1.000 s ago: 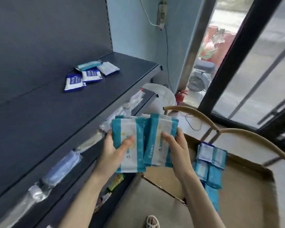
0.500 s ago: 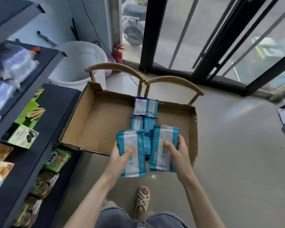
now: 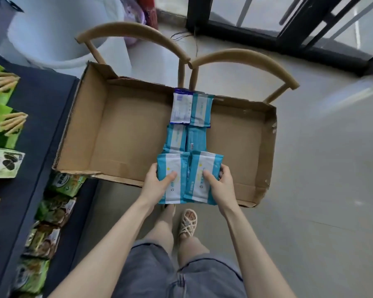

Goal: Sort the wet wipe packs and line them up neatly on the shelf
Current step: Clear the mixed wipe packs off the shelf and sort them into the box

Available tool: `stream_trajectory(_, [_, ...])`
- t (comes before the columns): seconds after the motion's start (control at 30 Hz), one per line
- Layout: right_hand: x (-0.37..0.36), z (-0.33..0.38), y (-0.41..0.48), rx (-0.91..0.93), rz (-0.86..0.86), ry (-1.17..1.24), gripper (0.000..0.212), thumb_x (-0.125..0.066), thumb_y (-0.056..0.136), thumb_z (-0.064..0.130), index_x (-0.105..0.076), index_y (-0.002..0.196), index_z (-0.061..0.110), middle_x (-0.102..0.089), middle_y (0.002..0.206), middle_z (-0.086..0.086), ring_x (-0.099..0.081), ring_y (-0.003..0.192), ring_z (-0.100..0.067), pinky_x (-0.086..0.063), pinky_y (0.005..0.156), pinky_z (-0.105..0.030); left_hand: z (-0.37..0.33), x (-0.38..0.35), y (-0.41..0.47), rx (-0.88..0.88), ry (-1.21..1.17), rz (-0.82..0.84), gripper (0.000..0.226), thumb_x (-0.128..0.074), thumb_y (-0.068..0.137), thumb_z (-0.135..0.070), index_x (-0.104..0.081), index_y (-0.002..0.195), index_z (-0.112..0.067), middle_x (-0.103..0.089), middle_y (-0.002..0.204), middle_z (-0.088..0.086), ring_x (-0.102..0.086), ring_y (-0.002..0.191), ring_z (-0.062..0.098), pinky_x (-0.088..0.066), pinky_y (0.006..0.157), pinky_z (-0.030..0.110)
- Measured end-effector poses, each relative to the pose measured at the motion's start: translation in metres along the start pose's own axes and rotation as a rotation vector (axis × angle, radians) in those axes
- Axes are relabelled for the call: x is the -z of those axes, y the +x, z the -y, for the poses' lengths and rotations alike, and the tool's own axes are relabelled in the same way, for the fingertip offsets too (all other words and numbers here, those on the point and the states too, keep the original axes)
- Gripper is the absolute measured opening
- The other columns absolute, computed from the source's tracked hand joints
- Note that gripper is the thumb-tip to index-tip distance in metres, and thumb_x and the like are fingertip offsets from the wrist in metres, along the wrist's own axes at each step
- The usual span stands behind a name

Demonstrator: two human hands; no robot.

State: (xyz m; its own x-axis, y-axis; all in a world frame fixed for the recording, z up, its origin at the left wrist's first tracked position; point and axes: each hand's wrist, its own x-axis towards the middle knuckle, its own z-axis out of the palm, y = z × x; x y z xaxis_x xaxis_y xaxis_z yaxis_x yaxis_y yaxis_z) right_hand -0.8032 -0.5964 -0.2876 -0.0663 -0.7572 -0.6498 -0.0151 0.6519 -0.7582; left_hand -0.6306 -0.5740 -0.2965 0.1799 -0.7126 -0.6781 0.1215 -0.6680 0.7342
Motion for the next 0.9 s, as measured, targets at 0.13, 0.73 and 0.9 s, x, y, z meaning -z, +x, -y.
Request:
stream_trajectory(0.13, [-0.019, -0.034, 0.06, -0.101, -0.048, -0.024, 0.029, -0.062, 0.09, 0.007, -0.047, 0.114, 0.011, -0.062, 0.106, -0.005, -0.063, 0.091, -0.015, -0.055, 0.068, -0.019, 0.03, -0.001, 0.067, 0.106, 0.064, -0.043, 0.029, -0.065, 0.088, -0.012, -0.049, 0.112, -0.012, -0.062, 0.105, 0.0, -0.062, 0.089, 0.011, -0.052, 0.066, 0.02])
stream_trajectory(0.73, [-0.042, -0.153, 0.163, -0.116, -0.044, -0.491, 0.068, -0.037, 0.089, 0.061, -0.023, 0.144, 0.025, -0.045, 0.141, 0.007, -0.044, 0.129, -0.015, -0.037, 0.106, -0.045, 0.142, -0.017, 0.18, 0.086, 0.439, -0.043, 0.088, -0.059, 0.091, -0.035, 0.006, 0.151, -0.027, -0.018, 0.157, -0.005, -0.021, 0.142, 0.012, -0.019, 0.106, 0.022])
stream_trajectory(0.9, [-0.036, -0.147, 0.169, -0.09, 0.01, -0.623, 0.046, -0.041, 0.097, 0.046, -0.031, 0.135, 0.022, -0.054, 0.126, 0.002, -0.052, 0.116, -0.023, -0.042, 0.096, -0.043, 0.141, -0.003, 0.187, 0.104, 0.5, 0.025, 0.093, -0.057, 0.082, -0.052, 0.003, 0.151, -0.035, -0.032, 0.152, -0.009, -0.036, 0.136, 0.014, -0.033, 0.11, 0.04])
